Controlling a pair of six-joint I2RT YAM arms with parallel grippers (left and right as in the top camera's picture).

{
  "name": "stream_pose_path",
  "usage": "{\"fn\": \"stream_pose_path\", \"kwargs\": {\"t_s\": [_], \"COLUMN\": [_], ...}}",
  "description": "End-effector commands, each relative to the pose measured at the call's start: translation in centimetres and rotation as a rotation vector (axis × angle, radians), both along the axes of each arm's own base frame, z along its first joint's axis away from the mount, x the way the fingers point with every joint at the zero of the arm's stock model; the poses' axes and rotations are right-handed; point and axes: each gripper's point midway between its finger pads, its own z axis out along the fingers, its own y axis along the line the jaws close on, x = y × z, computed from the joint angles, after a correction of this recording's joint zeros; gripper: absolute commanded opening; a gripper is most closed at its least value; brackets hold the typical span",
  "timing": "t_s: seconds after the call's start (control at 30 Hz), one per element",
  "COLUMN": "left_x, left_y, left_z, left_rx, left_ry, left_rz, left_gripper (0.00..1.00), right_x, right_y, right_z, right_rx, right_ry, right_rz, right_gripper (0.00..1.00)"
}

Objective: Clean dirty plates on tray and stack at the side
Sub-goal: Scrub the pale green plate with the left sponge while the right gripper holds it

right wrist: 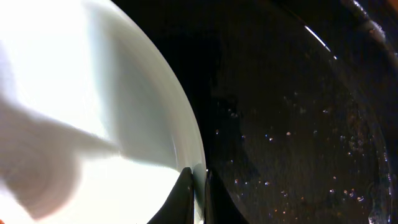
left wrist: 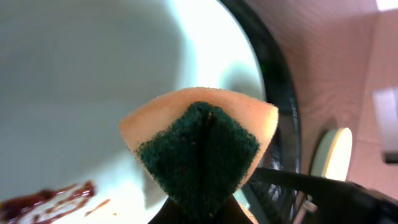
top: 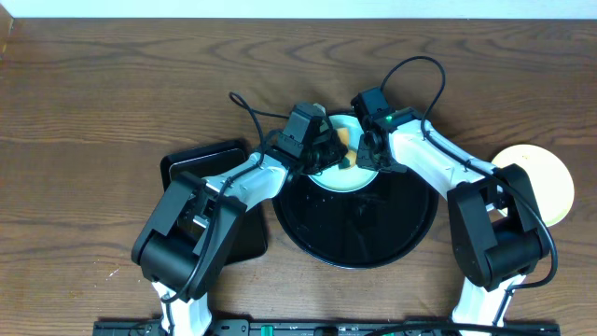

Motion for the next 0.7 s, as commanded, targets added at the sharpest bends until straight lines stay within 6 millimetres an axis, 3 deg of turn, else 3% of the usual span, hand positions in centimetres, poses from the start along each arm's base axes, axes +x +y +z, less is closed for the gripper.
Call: {"fn": "stream_pose_path", "kwargs": {"t_s": [0.0, 0.17, 0.4, 0.67], "left_x": [0.4, -0.1, -1.8, -4.1], "left_y": [1.0, 0.7, -0.6, 0.9], "left_z": [-1.1, -2.2, -6.8, -9.1], "left_rx": [0.025, 0.017, -0.049, 0.040], "left_ry": [0.043, 0.089, 0.241, 0.290], "left_rz": [0.078, 0.087, 0.058, -0.041], "left_gripper": [0.07, 0.07, 0.07, 0.07], "right_x": [-3.0, -3.0, -3.1, -3.2], "right_y": [0.0, 0.0, 0.0, -0.1], "right_z": [-2.4, -2.4, -2.4, -2.4], "right_rx": [-0.015, -0.014, -0.016, -0.018], "right_ry": [0.118, 0.118, 0.121, 0.125], "right_rz": [0.034, 0.028, 0.028, 0.027], "right_gripper": [0.02, 0.01, 0.02, 0.02]}}
